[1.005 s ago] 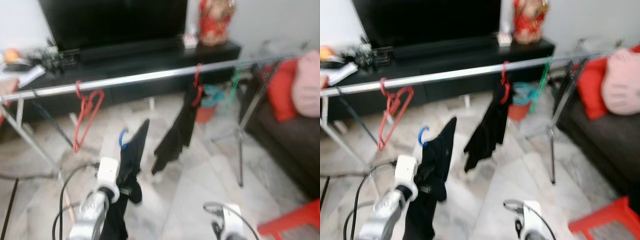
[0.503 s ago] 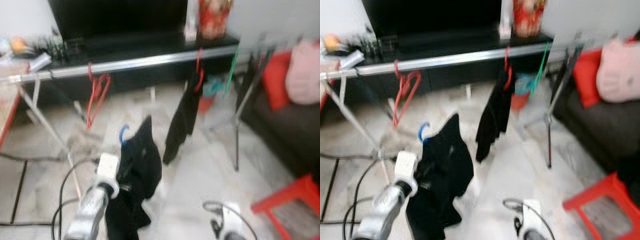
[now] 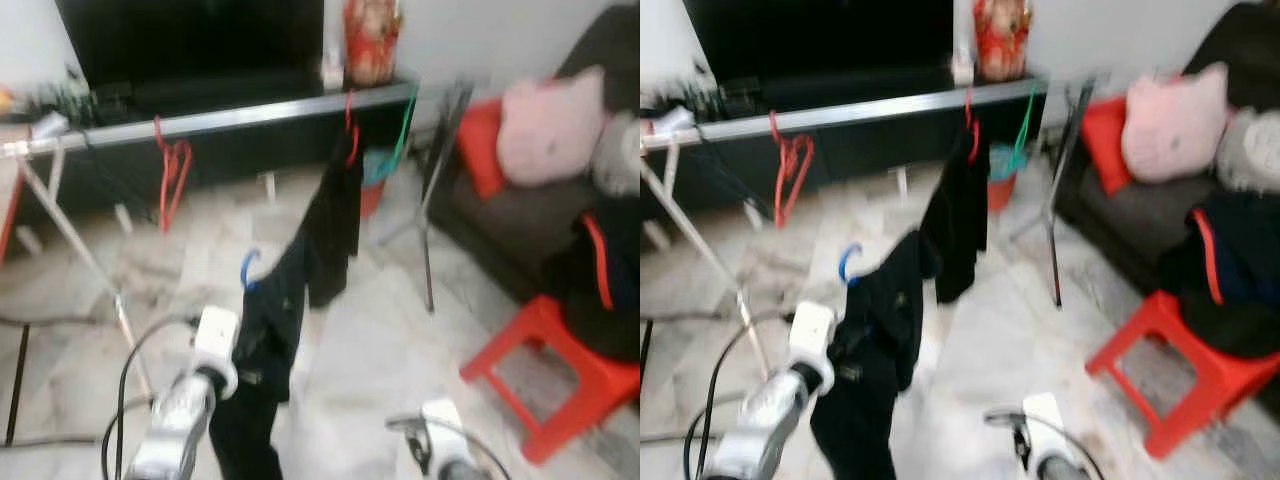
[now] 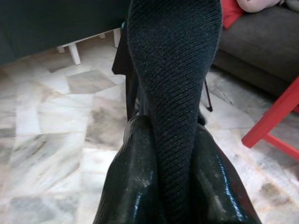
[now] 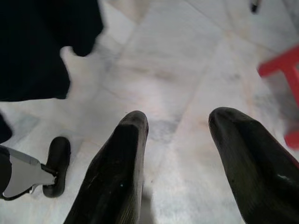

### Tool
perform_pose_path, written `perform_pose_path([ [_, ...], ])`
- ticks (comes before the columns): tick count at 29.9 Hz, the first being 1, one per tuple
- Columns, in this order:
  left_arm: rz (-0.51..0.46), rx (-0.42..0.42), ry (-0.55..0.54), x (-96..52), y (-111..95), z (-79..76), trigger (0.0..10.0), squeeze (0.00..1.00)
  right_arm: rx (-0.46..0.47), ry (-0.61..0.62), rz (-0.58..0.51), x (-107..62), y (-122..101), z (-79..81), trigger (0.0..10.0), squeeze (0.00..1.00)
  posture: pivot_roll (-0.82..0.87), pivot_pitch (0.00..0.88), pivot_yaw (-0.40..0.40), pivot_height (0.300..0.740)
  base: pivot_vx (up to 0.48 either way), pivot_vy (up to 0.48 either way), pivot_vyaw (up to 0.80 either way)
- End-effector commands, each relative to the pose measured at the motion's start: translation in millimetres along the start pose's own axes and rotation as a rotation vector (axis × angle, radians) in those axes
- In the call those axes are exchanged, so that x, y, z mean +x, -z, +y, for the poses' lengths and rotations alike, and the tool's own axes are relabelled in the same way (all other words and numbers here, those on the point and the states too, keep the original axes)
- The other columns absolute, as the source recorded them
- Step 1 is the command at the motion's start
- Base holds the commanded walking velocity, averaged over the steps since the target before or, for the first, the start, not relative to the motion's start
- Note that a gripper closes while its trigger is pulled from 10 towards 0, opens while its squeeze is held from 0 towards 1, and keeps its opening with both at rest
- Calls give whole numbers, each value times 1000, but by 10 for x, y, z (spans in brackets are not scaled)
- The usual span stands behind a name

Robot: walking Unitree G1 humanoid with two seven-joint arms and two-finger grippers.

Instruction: Hang hanger

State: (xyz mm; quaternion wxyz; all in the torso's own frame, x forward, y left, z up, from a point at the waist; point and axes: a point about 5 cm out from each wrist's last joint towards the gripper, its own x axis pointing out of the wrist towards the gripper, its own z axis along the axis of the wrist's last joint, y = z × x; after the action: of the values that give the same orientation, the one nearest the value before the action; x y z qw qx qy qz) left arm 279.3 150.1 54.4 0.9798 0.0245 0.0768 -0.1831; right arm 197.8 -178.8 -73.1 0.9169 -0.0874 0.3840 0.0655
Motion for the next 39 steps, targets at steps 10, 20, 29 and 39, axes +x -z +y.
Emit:
perform_pose_path([
  [10, -63, 62, 141, 77, -305, -98, 10000, 0, -484, -97, -103, 19, -165, 78, 10000, 0, 66, 0, 2, 740, 0, 0, 0],
  [20, -96, 94, 261, 102, -532, -225, 10000, 0, -453, -128, -641, 47, -1667, 239, 10000, 941, 62, 0, 9, 740, 0, 0, 0],
  [29, -106, 102, 306, 108, -645, -293, 10000, 0, -411, -164, -755, -27, -1920, 236, 10000, 882, 61, 0, 11, 740, 0, 0, 0],
  [39, -89, 78, 322, 131, -657, -303, 10000, 0, -474, -361, -634, 11, -1670, 336, 10000, 0, 59, 0, 18, 740, 0, 0, 0],
])
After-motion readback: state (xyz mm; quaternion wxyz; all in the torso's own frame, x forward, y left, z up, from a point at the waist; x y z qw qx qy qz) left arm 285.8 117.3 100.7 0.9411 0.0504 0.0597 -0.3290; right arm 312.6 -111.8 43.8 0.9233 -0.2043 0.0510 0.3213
